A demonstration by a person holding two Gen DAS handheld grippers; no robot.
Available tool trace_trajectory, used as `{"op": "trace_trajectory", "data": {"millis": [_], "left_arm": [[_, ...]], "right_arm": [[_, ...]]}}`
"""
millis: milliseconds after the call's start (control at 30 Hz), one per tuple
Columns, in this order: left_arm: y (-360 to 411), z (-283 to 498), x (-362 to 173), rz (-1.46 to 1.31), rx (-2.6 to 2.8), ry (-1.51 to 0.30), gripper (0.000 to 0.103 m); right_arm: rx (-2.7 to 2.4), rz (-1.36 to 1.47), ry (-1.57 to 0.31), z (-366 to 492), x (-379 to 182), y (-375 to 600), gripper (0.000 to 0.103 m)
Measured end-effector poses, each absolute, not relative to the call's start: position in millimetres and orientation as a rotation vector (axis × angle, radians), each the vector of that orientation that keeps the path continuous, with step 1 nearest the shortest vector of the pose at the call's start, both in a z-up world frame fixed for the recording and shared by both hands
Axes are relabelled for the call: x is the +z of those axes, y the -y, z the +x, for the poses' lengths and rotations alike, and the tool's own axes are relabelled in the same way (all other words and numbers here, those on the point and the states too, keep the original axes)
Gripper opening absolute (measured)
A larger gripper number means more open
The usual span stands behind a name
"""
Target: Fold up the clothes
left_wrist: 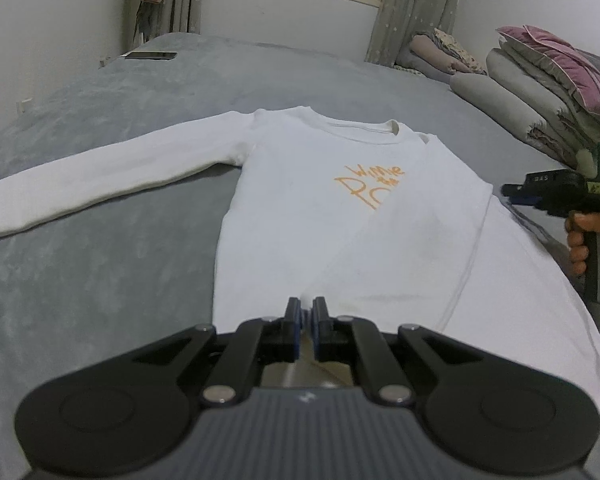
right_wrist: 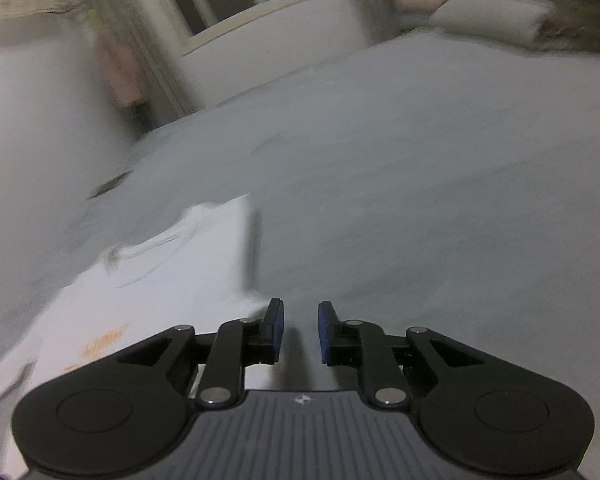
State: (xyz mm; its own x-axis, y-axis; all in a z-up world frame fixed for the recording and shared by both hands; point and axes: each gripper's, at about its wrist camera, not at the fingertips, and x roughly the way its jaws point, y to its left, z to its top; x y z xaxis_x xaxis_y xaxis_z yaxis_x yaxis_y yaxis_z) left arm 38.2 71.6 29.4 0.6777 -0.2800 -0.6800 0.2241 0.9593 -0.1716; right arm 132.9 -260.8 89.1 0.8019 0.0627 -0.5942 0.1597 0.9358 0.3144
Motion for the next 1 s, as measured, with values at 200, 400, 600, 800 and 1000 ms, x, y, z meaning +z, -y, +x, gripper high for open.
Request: {"op": "trace_trajectory", "data": {"millis": [200,400,600,800,1000], "left_arm": [[-69,37,28,-0.059,-0.281,-0.776,0.006],[-69,36,28,-0.052,-0.285,-0.775,0.007],[-69,37,27,-0.026,-0.281,-0.800,0.015],[-72,38,26,-0.042,-0.283,-0.817,0.017],[-92,41,32,-0.123,-0.263,-0.827,0.021]], "right_arm": [[0.072,0.204,-0.547,129,115,230,0.017],[0.120,0.015,-0.649,144,93,198,0.000],[0.057,-0.066,-0.679,146,88,190,0.000],[0.002,-0.186,-0.692,157,84,175,0.000],[-0.026,-0.380,-0.677,147,94,135,0.001]]}}
